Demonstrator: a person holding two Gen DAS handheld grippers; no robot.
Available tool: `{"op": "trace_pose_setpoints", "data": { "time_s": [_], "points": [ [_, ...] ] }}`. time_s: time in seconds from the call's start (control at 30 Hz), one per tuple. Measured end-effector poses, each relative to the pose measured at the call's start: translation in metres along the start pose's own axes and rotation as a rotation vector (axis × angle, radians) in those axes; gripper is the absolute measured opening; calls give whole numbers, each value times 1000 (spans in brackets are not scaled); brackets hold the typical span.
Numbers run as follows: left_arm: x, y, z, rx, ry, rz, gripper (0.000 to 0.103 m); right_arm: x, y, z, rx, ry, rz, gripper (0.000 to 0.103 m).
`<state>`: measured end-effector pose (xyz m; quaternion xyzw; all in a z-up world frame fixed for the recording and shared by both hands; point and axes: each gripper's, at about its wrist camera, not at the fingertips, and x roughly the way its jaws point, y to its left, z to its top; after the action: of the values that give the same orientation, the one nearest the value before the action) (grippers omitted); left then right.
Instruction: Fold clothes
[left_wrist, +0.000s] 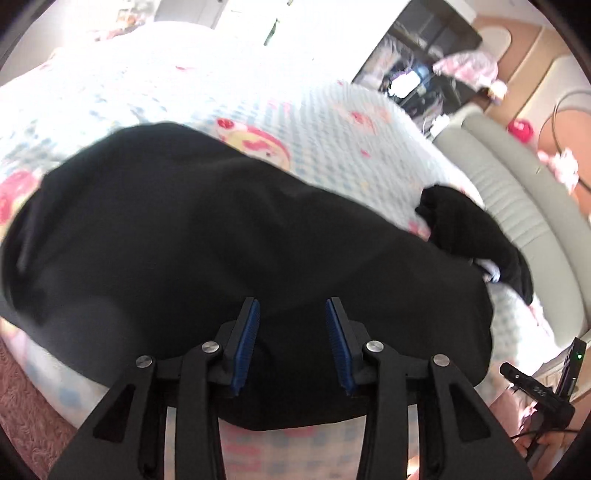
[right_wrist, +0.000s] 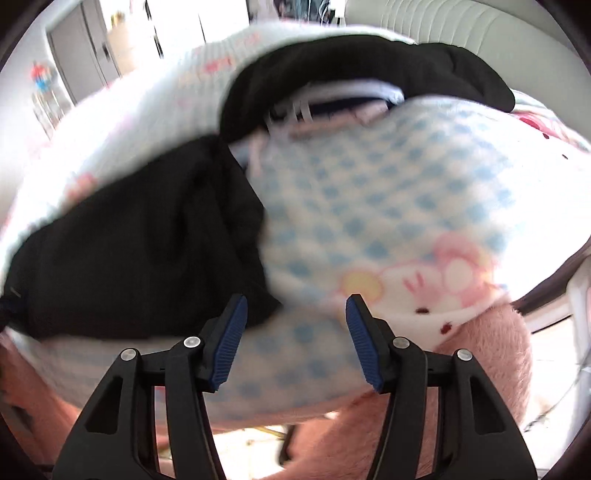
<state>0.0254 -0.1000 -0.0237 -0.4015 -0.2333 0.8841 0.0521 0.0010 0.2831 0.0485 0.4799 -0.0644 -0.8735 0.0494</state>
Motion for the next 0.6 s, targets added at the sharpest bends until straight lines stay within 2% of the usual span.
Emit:
{"op": "trace_pose_setpoints", "data": {
  "time_s": [0.03,0.1,0.2,0.27,0.33,0.37,0.43,0.5,0.6],
  "points": [
    [-4,-2,0,14,-15,-6,47,-1,5,2,-3,5,55,66],
    [-8,-1,1,12,-26,4,48,5,16,3,-22,43,133,68],
    [-17,16,0,-87,-6,-15,48,23,32,-2,-5,141,239,68],
    [-14,26,-9,-151,83,-116,58,32,41,-13,32,207,334,68],
    [-10,33,-20,-211,182,-225,61,49,57,-29,33,312,419,66],
    [-10,34,-26,-209,203,-213,61,57,64,-36,22,349,437,66],
    [-15,37,-36,-197,192,-154,61,66,69,-41,37,359,431,66],
    [-18,54,-39,-267,157,-124,61,74,68,-41,84,352,435,67],
    [-23,86,-36,-390,127,-89,61,70,51,-31,206,292,466,67]
  ]
}}
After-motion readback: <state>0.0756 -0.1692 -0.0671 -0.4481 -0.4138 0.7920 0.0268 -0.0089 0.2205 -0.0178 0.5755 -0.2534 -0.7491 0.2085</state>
